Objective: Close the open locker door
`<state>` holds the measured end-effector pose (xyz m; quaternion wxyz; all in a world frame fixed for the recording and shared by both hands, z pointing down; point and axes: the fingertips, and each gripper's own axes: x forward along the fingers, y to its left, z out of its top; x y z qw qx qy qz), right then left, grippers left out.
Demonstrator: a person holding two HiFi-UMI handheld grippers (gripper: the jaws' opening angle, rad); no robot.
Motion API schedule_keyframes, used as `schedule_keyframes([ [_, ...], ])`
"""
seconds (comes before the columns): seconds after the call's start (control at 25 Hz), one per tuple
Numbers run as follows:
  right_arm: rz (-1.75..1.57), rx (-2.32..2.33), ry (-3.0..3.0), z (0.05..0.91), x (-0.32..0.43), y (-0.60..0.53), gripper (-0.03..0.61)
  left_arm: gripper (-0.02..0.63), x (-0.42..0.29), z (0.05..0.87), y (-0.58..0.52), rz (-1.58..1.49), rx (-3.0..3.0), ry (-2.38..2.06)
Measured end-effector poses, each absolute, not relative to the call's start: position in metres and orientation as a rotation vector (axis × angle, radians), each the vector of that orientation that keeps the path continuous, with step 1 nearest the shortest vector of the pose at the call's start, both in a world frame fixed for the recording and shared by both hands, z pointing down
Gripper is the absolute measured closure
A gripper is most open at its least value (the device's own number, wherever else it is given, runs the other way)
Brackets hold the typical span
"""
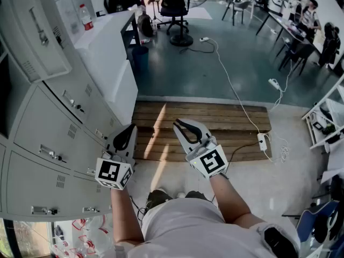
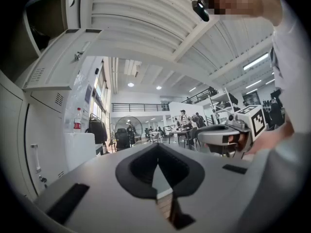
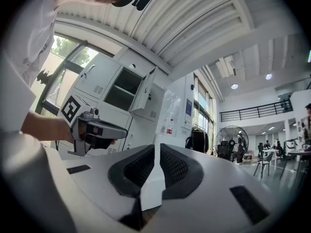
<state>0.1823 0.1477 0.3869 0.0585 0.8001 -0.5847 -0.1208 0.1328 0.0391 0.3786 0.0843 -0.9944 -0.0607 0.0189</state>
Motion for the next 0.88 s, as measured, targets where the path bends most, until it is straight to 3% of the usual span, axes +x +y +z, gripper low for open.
schedule_keyframes([
  [0.88, -0.279, 2.522, -1.805, 0.385, 0.233, 0.034, 0.541, 0.611, 0.173, 0.387, -0.076, 0.01, -2.981, -0.235],
])
